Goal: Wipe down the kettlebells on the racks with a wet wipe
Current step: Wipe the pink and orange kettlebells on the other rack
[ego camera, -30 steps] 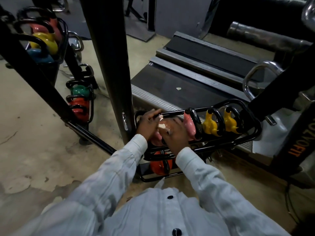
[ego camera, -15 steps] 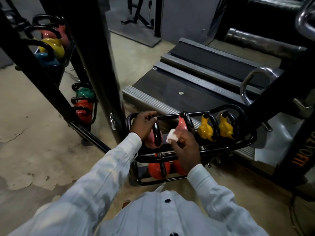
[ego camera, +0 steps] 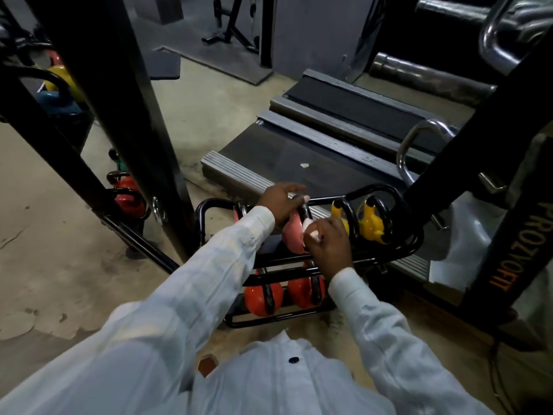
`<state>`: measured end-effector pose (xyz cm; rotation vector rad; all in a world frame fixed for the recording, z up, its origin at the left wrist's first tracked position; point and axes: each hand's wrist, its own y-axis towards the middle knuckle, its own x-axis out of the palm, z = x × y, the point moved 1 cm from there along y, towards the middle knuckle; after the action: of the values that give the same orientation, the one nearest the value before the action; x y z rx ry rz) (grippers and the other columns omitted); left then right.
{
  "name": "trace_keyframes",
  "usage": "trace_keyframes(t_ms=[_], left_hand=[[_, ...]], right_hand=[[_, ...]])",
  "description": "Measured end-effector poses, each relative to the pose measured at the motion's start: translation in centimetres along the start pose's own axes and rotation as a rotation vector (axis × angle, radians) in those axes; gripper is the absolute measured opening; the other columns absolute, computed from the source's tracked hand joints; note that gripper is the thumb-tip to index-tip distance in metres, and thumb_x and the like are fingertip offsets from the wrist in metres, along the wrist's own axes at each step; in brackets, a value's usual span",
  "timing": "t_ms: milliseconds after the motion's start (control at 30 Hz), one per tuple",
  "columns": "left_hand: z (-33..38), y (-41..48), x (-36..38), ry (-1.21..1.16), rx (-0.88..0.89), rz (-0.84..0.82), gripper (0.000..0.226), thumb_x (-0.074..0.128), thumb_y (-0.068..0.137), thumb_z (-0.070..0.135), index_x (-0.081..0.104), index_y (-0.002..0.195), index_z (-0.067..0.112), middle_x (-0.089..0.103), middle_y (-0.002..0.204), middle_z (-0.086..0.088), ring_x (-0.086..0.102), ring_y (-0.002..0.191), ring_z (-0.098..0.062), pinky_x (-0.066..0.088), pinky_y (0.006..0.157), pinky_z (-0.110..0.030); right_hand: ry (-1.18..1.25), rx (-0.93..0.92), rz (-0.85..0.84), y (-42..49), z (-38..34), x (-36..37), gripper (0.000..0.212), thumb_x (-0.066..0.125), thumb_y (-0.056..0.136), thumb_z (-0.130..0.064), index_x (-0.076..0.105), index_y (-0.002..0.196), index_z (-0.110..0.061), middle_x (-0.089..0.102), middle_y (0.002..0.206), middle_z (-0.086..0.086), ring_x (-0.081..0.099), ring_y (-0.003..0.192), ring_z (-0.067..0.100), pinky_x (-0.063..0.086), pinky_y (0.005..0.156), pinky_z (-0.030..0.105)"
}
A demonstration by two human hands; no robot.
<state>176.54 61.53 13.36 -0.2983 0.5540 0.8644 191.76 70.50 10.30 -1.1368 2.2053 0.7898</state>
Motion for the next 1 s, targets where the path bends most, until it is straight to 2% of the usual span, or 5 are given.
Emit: trace_keyframes(t_ms=[333,433,667,833,1000], left_hand=[[-0.8,0.5,1.0,-0.072,-0.051,-0.059,0.036,0.077,0.082,0.024,0.07,0.116,0.015,0.068,0.111,0.003,0.059,0.101,-0.006,0.043,0.092,-0.016],[-0.7,0.5,1.2,-0.118,-0.059,-0.042,0.036,0.078,0.08,0.019,0.071,0.114,0.011,0.07,0.114,-0.003,0.061,0.101,-0.008,0.044,0.096,-0.019],[-2.7,1.1,1.9,-0.182,-0.129,-0.023,0.049,0.08,0.056,0.053,0.075,0.101,0.033,0.073,0.107,0.005,0.066,0.105,-0.013,0.05,0.101,-0.041],[-1.9,0.5,1.8,-0.245,-0.169,0.019,0.042,0.082,0.064,0.042,0.074,0.104,0.031,0.074,0.104,0.007,0.067,0.104,-0.009,0.049,0.102,-0.04],[-2.3,0.7,2.1,-0.267,-0.159,-0.007,0.049,0.079,0.056,0.052,0.073,0.102,0.037,0.074,0.104,0.008,0.067,0.104,-0.008,0.049,0.102,-0.038]], right_hand=[[-0.165,-0.231,0.022,-1.0,-0.2,0.9,0.006,0.055,0.083,-0.018,0.058,0.087,-0.018,0.053,0.091,0.011,0.05,0.083,0.029,0.046,0.067,0.031],[-0.1,-0.063,-0.105,-2.8,1.7,1.0,0.018,0.055,0.092,-0.012,0.068,0.101,-0.02,0.056,0.109,0.011,0.041,0.092,0.005,0.032,0.076,0.003],[0.385,0.229,-0.066,-2.7,4.5,-0.1,0.017,0.076,0.08,-0.008,0.066,0.093,-0.011,0.066,0.099,0.004,0.061,0.091,0.005,0.045,0.08,0.01],[0.612,0.321,-0.235,-0.8,5.5,-0.2,0.022,0.075,0.082,-0.011,0.067,0.103,-0.012,0.071,0.102,0.006,0.068,0.1,0.022,0.055,0.086,0.038],[0.787,0.351,-0.221,2.1,3.8,-1.0,0.013,0.066,0.09,-0.005,0.07,0.102,-0.007,0.073,0.096,0.004,0.069,0.09,0.015,0.055,0.078,0.028]])
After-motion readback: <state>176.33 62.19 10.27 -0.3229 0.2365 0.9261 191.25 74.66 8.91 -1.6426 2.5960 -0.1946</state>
